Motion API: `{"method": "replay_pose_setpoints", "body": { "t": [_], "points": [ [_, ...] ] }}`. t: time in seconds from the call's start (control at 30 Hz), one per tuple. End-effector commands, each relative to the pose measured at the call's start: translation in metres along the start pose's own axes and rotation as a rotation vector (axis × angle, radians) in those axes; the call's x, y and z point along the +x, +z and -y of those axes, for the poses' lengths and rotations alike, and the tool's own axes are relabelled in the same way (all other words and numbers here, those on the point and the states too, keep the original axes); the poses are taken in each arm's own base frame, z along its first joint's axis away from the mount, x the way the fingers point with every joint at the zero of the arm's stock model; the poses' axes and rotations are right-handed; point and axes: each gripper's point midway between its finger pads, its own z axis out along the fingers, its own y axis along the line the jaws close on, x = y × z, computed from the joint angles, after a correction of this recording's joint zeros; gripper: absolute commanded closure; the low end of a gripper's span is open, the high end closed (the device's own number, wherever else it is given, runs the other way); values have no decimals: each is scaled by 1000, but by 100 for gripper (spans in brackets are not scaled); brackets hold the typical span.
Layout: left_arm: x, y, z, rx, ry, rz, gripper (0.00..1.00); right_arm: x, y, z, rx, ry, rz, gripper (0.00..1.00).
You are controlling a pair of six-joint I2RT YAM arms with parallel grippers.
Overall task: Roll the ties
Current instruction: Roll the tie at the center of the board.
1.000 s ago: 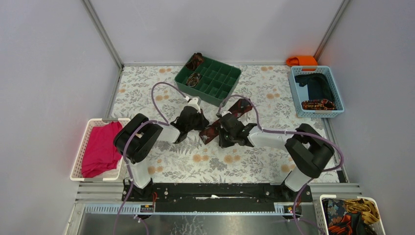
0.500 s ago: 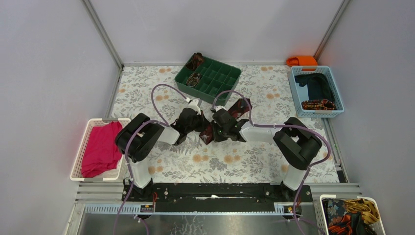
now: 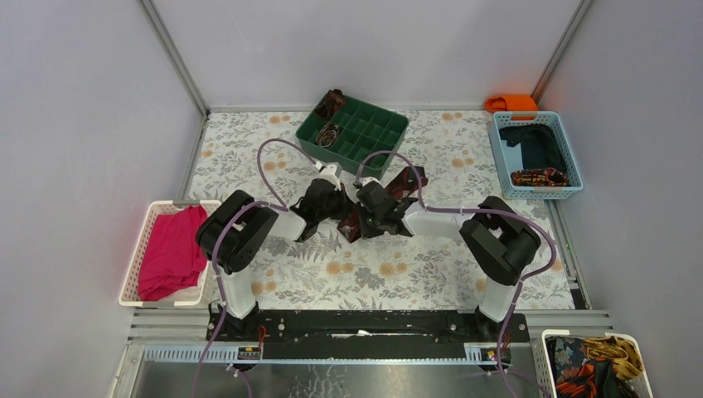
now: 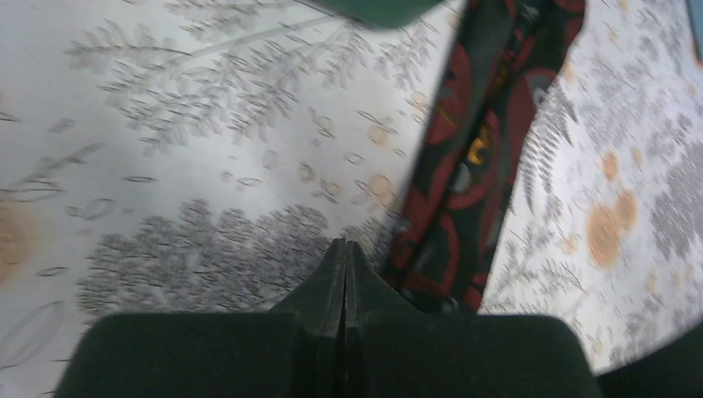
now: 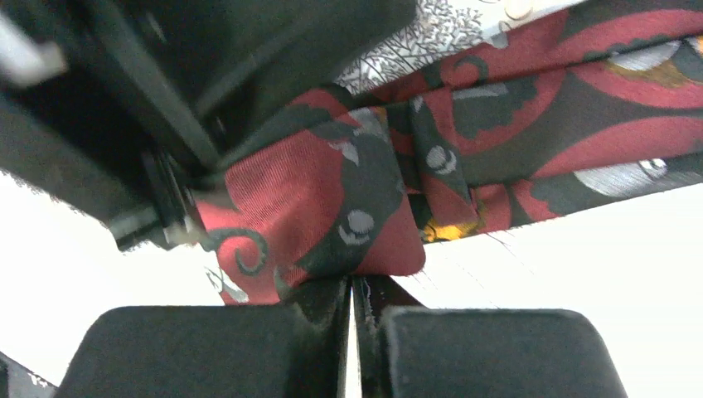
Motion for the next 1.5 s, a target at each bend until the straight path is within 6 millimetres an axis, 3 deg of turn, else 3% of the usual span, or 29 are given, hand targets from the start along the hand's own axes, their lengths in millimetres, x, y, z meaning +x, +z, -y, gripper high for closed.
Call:
{"method": "replay_pose_setpoints", "body": {
  "t": [0.0,0.23,0.33,0.43,0.63,0.8,1.03,1.27,1.37,1.47],
  "points": [
    [4,-8,-57,-266,-2,-48,100,-18,-28,2,41,-61,55,95],
    [-65,-32,-69,-481,-19,109,100,-36,-75,16,159,-182,126,91],
    [-85,-59,-62,-520,-61,171,100,-44,-91,6,174,-277,152,80],
    [-98,-98,-54,-527,-142,255,100,-47,-100,-9,189,-380,172,68],
    [-118,-180,-27,-454,-200,434,100,-43,-95,-48,173,-555,171,47],
    [-125,-218,-25,-459,-195,492,100,-34,-73,-67,148,-627,152,33],
    [-129,-226,-24,-466,-173,493,100,-33,-41,-62,217,-666,124,27],
    [-127,-225,-27,-476,-163,497,100,-38,-22,-51,307,-728,118,25],
    [-127,-225,-28,-476,-155,497,100,-40,-23,-45,368,-741,108,26],
    [-127,-225,-28,-477,-150,499,100,-48,-35,-52,366,-735,157,26]
  ]
}}
